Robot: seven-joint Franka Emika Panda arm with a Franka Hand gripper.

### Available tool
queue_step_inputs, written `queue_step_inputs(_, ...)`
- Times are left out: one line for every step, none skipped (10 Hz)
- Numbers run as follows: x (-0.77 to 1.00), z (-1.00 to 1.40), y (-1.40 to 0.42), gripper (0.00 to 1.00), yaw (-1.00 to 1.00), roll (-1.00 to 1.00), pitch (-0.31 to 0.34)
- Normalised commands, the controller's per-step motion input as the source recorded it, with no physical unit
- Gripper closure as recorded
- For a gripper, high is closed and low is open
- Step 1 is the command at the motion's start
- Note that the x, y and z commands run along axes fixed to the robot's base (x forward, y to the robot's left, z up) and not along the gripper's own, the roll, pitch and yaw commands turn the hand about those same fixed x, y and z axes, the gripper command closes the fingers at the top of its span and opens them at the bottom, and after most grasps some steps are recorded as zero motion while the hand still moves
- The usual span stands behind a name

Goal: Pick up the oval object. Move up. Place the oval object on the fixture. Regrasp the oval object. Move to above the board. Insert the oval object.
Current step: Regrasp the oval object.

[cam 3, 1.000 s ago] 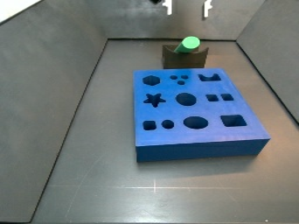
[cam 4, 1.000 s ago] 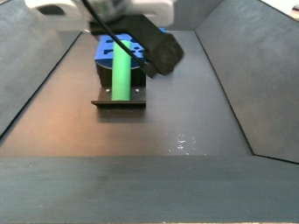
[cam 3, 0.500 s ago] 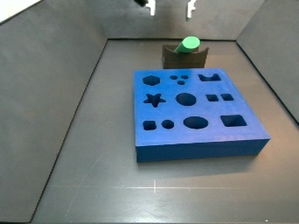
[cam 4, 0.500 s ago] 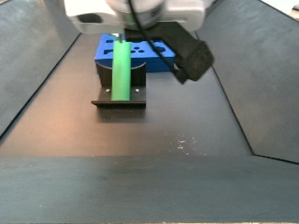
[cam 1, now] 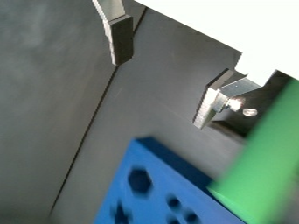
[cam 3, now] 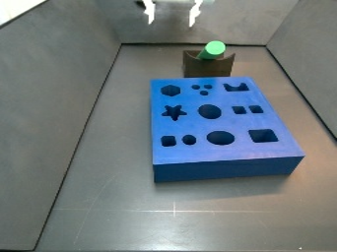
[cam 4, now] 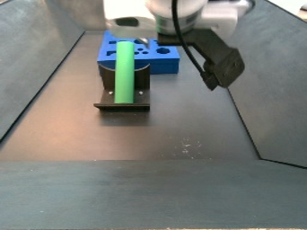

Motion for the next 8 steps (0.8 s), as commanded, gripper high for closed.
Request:
queue_step_inputs(-0.21,-0.43,-1.00,0.00,-0.93,1.00,-0.036)
queue_step_inputs(-0.10,-0.25,-0.83,0.00,-0.93,1.00,-0.059)
queue_step_inputs(-0.04,-0.10,-0.57,0.00,-0.94,1.00,-0.090)
queue_step_inputs(-0.05,-0.04,-0.35,0.00,-0.94,1.00,-0.113)
queue_step_inputs(-0.05,-0.01,-0.09,0.00,-0.94,1.00,-0.142)
queue_step_inputs(-0.05,0.00,-0.04,0.00,-0.94,1.00,-0.156)
queue_step_inputs(-0.04,0.00,-0.04,0.00,-0.95,1.00,-0.181)
queue_step_inputs(-0.03,0.00,-0.04,0.00,-0.95,1.00,-0.196)
